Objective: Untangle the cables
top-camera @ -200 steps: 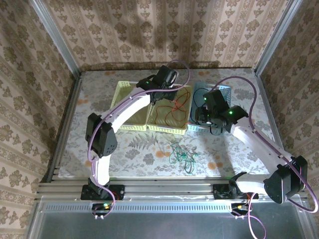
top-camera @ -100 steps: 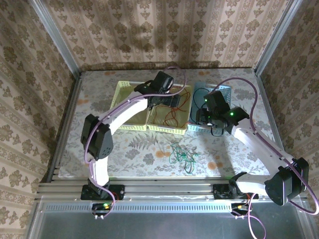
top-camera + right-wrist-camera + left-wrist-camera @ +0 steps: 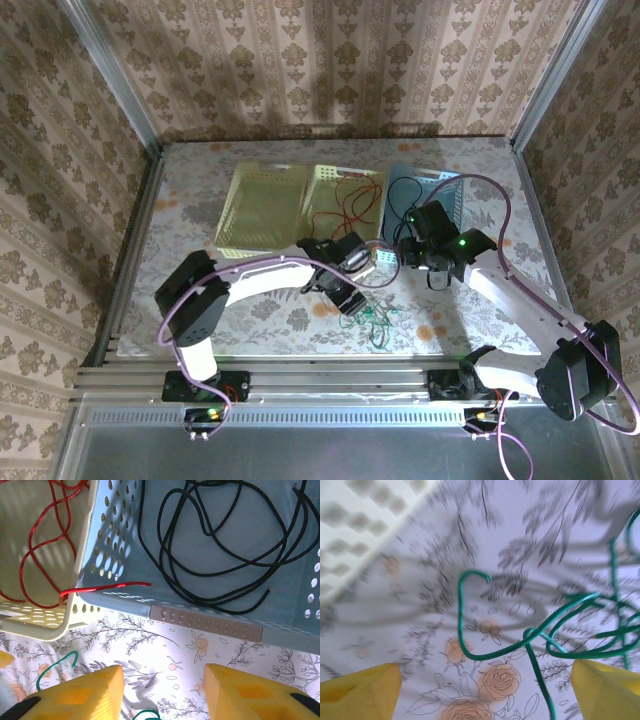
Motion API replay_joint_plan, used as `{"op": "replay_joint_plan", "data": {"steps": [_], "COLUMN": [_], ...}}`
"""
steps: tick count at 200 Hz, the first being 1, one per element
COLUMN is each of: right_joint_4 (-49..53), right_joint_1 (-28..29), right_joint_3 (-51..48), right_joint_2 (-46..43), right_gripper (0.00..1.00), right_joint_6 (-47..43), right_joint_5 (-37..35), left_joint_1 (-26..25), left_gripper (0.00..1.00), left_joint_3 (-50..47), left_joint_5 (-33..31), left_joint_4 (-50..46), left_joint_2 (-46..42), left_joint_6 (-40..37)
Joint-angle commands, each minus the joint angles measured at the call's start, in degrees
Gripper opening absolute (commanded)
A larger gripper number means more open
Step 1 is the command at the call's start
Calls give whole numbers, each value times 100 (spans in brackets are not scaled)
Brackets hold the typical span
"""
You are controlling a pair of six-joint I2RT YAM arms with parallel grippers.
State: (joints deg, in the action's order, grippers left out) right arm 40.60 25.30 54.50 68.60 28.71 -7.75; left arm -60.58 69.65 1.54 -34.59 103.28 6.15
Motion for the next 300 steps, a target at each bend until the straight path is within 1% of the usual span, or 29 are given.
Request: {"op": "replay_joint_plan", "data": {"steps": [1, 11, 24, 36, 46, 52, 57, 67, 76, 90, 101, 113, 124, 155, 165, 184, 215, 236, 251, 259, 266, 283, 300], "right_joint_4": [89, 68, 15, -89, -215, -292, -356, -456, -546, -771, -958, -1288, -1305, -1886, -2016, -2264, -2655, -2942, -2949, -2976, -2995, -2868, -2510], "right_joint_1": [1, 1, 1, 25, 66, 108, 158, 276, 464, 773, 988, 1101, 1126, 1126, 1120, 1099, 1091, 1091, 1082, 1074, 1061, 976, 879], "right_joint_3": [-44, -52, -92, -189, -306, -395, -476, -619, -763, -979, -1098, -1159, -1101, -1126, -1102, -1069, -1083, -1169, -1161, -1192, -1232, -1314, -1415], "right_joint_2": [-150, -162, -185, -243, -311, -352, -372, -366, -316, -146, 67, 342, 578, 974, 1072, 1546, 2108, 2278, 2284, 2234, 2174, 2002, 1707], "right_gripper": [47, 47, 47, 47, 47, 47, 48, 48, 48, 49, 49, 49, 49, 49, 49, 48, 47, 39, 36, 33, 28, 14, 7], "right_joint_6": [-14, -6, -14, -104, -229, -299, -359, -463, -542, -611, -608, -693, -811, -1027, -1018, -973, -817, -665, -665, -665, -639, -545, -384], "right_joint_5": [-222, -180, -38, 217, 567, 847, 1128, 1688, 2128, 2557, 2698, 2828, 2736, 2658, 2575, 2515, 2493, 2568, 2590, 2582, 2551, 2315, 1773], "left_joint_1": [-38, -38, -25, -8, 1, 24, 37, 68, 87, 93, 99, 97, 93, 106, 101, 118, 196, 288, 364, 401, 418, 452, 457], "left_gripper": [83, 75, 60, 43, 31, 21, 16, 9, 5, 3, 1, 0, 0, 0, 0, 0, 0, 0, 0, 0, 0, 0, 0], "left_joint_3": [-54, -63, 2, 27, 17, -6, -32, -81, -108, -168, -256, -339, -402, -492, -585, -737, -1023, -1215, -1340, -1377, -1398, -1395, -1388], "left_joint_5": [-4, -31, 25, 81, 139, 174, 195, 240, 265, 328, 392, 442, 474, 492, 505, 642, 628, 622, 568, 537, 488, 213, -193], "left_joint_4": [41, 96, 42, 47, 72, 104, 145, 205, 240, 359, 494, 626, 698, 732, 820, 960, 1288, 1482, 1551, 1530, 1512, 1379, 1283], "left_joint_2": [44, 46, 106, 138, 139, 131, 110, 75, 31, -71, -184, -317, -432, -694, -822, -1068, -1540, -1834, -1963, -2009, -2037, -2089, -2217], "left_joint_6": [177, 178, 147, 126, 107, 105, 102, 112, 136, 157, 172, 167, 168, 106, 105, 90, 156, 253, 306, 333, 351, 398, 504]}}
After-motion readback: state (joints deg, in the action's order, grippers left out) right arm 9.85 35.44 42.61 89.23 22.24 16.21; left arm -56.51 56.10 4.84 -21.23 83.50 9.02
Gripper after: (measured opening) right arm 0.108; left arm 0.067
